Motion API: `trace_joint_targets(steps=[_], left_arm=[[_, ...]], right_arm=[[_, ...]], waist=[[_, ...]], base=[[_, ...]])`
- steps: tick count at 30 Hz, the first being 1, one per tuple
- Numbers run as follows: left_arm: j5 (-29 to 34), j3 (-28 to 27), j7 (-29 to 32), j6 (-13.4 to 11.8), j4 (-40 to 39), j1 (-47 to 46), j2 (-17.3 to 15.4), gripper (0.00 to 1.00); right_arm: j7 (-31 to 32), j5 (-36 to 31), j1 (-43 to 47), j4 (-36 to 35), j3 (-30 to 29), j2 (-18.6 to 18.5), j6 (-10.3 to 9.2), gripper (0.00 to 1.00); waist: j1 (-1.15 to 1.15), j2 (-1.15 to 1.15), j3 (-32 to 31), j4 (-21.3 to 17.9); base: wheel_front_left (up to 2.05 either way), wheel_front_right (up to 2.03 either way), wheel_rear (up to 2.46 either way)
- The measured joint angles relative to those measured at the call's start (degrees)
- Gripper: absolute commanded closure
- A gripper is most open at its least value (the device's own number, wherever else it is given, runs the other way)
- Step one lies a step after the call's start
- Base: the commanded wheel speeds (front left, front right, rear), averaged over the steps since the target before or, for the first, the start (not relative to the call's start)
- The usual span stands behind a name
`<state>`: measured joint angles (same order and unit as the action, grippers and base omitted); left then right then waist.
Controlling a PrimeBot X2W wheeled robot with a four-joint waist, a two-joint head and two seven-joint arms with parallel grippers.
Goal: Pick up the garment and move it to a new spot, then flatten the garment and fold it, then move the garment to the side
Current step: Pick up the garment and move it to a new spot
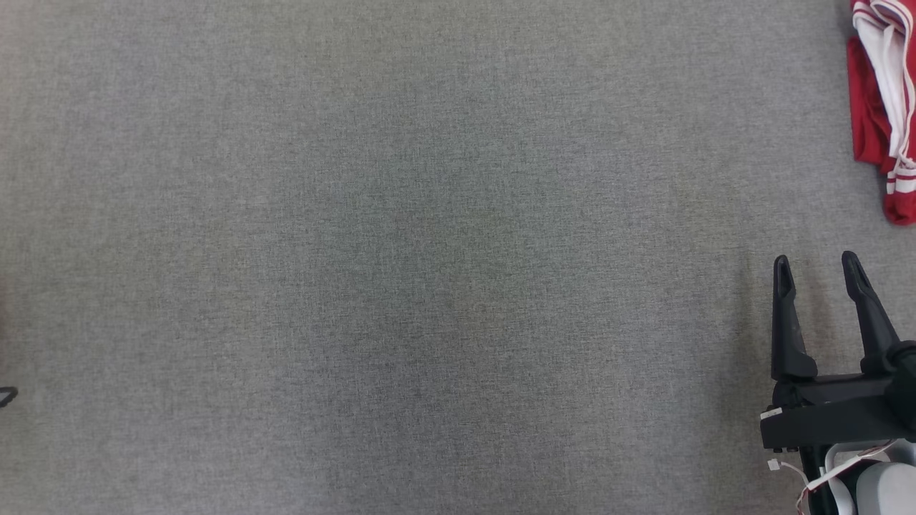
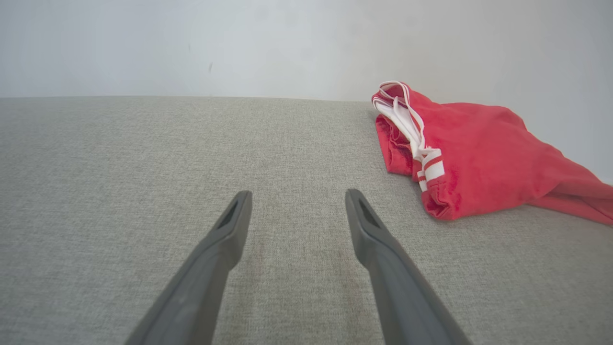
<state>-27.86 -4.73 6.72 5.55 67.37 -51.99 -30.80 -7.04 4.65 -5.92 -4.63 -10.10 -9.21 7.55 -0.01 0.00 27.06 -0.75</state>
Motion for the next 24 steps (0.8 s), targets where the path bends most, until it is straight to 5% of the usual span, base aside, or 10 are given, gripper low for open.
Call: trace_joint_targets(steps=[1,2,15,24], left_arm=[[0.0,0.1,0.0,0.0,0.1,-0.1,-0.1,0.58],[-0.1,0.0,-0.1,0.0,0.2,-0.2,0.1,1.00],[0.6,0.4,-17.3,-2.0,-5.3,-3.9,1.5,1.00],[3.8,4.9,-20.3,-1.0,-18.7,-9.5,3.5,1.00]], right_arm=[[0.0,0.0,0.0,0.0,0.1,0.0,0.00,0.00],[0.1,-0.1,0.0,0.0,0.1,0.1,0.00,0.00],[-0.9,0.3,-0.2,2.9,1.0,1.1,0.00,0.00],[-3.3,1.4,0.0,7.9,2.7,3.2,0.00,0.00]], waist=[[0.00,0.00,-0.1,-0.1],[0.00,0.00,-0.2,-0.2],[0.01,0.00,-4.6,-0.5],[0.00,0.00,-10.2,-2.3]], base=[[0.00,0.00,0.00],[0.00,0.00,0.00],[0.00,0.00,0.00],[0.00,0.00,0.00]])
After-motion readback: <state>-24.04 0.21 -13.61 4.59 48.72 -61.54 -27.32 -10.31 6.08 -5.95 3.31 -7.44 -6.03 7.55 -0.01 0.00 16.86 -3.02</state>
